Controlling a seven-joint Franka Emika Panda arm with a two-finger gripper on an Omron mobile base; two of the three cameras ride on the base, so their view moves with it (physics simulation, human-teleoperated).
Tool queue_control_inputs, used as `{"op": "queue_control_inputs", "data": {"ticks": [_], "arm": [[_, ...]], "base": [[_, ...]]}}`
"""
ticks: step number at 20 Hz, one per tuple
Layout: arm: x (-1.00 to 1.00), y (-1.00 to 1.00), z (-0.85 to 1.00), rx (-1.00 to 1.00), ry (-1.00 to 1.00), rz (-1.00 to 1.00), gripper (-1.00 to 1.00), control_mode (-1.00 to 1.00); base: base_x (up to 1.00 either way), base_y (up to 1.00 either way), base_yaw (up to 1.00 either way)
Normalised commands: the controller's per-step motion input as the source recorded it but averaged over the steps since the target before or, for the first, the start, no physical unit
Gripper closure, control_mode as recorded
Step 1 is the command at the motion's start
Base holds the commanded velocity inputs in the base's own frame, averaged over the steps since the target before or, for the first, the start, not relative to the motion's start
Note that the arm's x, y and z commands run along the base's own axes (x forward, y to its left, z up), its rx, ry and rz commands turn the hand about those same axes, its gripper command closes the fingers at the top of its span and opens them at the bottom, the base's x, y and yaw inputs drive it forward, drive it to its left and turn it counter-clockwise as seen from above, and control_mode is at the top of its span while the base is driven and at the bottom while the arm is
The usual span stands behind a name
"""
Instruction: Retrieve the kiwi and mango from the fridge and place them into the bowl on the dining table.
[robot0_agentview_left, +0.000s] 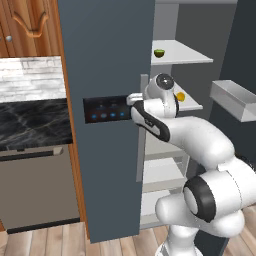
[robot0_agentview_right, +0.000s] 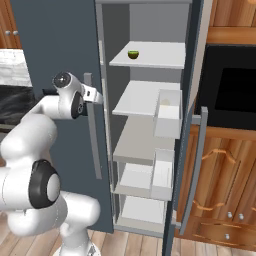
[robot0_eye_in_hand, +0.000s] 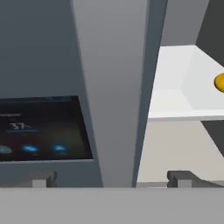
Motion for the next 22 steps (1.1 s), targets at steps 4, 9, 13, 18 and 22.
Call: {"op": "queue_control_inputs", "data": {"ticks": [4,9,13,18,22], "arm": [[0.18,0.00,-0.46,0.00,-0.22,0.01,-1.00,-1.00],[0.32,0.00,-0.24,0.00,-0.12,0.00,-1.00,-1.00],[0.52,0.00,0.00,0.00,0.00,0.00,-1.00,-1.00],[0.60,0.00,0.00,0.00,0.00,0.00,-1.00,-1.00],[0.51,0.00,0.00,0.00,0.00,0.00,-1.00,-1.00]], "base": [[0.00,0.00,0.00],[0.00,0.00,0.00],[0.00,0.00,0.00],[0.00,0.00,0.00],[0.00,0.00,0.00]]}}
